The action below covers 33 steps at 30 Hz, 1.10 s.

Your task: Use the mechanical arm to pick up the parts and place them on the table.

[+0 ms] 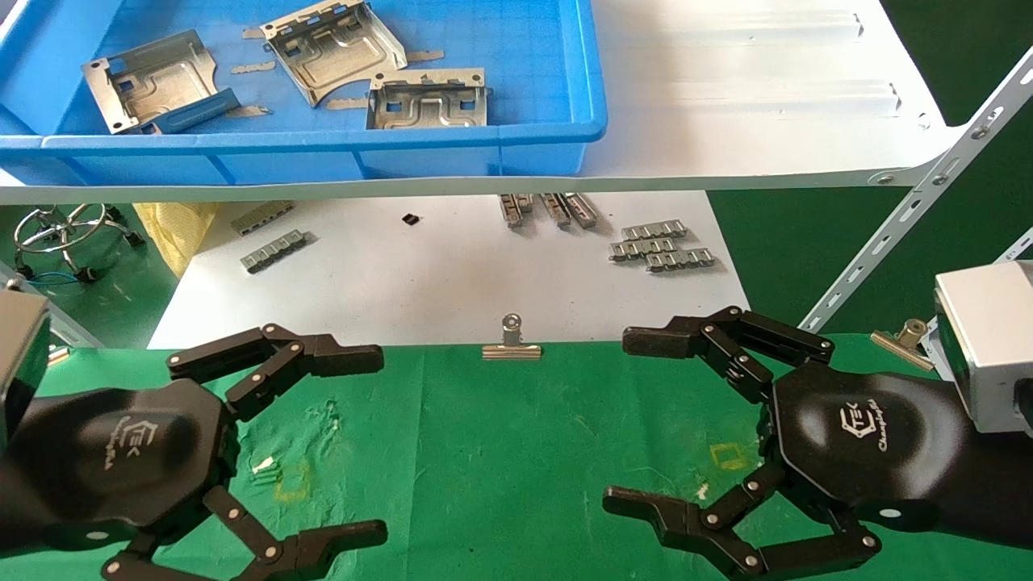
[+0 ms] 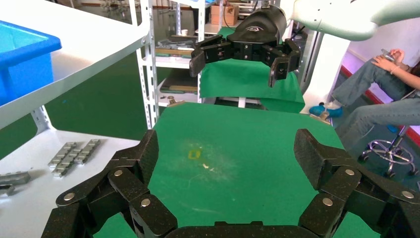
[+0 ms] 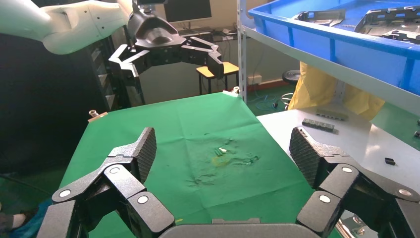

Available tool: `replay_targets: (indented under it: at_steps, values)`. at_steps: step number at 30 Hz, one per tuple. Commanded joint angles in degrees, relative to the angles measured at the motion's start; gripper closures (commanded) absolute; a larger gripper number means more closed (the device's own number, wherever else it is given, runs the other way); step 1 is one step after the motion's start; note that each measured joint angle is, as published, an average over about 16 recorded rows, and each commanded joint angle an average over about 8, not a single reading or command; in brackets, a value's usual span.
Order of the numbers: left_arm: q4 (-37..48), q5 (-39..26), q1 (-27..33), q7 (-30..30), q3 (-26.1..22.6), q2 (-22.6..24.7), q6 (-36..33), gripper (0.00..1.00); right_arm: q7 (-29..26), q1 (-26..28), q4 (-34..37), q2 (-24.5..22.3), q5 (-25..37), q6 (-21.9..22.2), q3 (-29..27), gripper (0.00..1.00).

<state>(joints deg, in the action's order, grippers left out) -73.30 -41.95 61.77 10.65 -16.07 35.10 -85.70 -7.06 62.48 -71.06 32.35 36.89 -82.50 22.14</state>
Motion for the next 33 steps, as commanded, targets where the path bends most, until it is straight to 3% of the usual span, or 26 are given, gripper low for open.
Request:
replay_targets:
  at_steps: [1, 33]
  values:
    - [0.0, 0.0, 0.0, 0.0, 0.0, 0.0, 0.0, 0.0, 0.0, 0.0, 0.0, 0.0, 0.0, 0.0, 0.0, 1.0]
    - [0.0, 0.0, 0.0, 0.0, 0.0, 0.0, 0.0, 0.0, 0.0, 0.0, 0.0, 0.0, 0.0, 0.0, 0.0, 1.0]
